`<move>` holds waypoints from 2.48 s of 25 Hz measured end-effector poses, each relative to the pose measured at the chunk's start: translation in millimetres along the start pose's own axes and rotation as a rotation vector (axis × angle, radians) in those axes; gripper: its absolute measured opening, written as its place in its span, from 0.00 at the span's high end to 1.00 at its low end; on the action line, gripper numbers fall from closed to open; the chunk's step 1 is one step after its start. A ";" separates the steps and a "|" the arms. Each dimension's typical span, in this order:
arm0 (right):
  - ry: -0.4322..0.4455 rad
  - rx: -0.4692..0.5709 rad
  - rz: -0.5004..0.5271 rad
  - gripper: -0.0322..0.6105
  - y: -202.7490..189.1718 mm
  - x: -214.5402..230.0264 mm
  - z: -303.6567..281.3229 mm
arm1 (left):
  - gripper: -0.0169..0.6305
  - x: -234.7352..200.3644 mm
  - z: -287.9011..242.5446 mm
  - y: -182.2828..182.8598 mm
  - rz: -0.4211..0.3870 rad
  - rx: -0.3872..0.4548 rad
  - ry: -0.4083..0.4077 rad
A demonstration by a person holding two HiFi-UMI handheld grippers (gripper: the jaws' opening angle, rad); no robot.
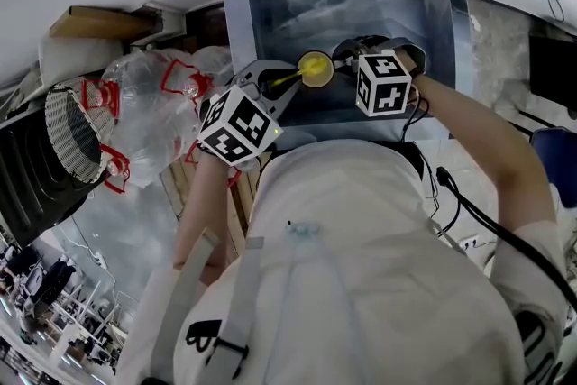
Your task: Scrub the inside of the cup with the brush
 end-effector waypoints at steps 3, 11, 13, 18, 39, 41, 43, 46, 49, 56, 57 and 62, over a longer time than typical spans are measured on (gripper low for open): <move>-0.013 -0.014 -0.008 0.84 -4.7 1.1 1.9 | 0.92 0.3 -2.9 2.9 -0.010 -0.002 -0.006; -0.049 -0.036 -0.052 0.84 -26.2 4.9 12.9 | 0.92 -0.2 -12.2 14.2 -0.032 -0.005 -0.009; -0.056 -0.040 -0.065 0.84 -32.3 5.9 16.6 | 0.92 -0.8 -15.2 18.3 -0.039 -0.003 -0.011; -0.078 -0.053 -0.093 0.84 -49.5 8.7 25.9 | 0.92 -2.7 -25.9 29.7 -0.052 0.006 -0.022; -0.085 -0.021 -0.125 0.84 -70.9 8.0 36.2 | 0.92 15.3 -104.9 67.7 -0.560 -0.358 -0.271; -0.081 -0.020 -0.121 0.84 -70.7 8.6 36.1 | 0.92 17.3 -110.3 67.6 -0.579 -0.374 -0.297; -0.079 -0.018 -0.117 0.84 -71.0 8.5 35.8 | 0.92 18.6 -113.5 67.8 -0.572 -0.376 -0.319; -0.076 -0.019 -0.106 0.84 -72.1 9.1 35.8 | 0.92 17.8 -112.7 68.3 -0.543 -0.355 -0.343; -0.079 -0.021 -0.091 0.84 -71.2 9.9 36.1 | 0.92 17.9 -111.9 70.6 -0.542 -0.333 -0.359; -0.077 -0.023 -0.100 0.84 -70.9 9.9 35.8 | 0.92 14.6 -118.5 84.0 -0.562 -0.287 -0.353; -0.077 -0.023 -0.104 0.84 -71.1 9.5 35.9 | 0.92 13.6 -119.2 85.4 -0.563 -0.282 -0.352; -0.076 -0.024 -0.116 0.84 -72.0 9.4 36.4 | 0.92 3.7 -122.2 89.3 -0.582 -0.289 -0.332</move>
Point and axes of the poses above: the fingertips, and each gripper's own axes: z backward along the fingers, x to its right, y out of its top, the point moved 7 cm from there along z, backward along the fingers, and after that the axes turned 15 degrees about -z, right-handed, at the moved point
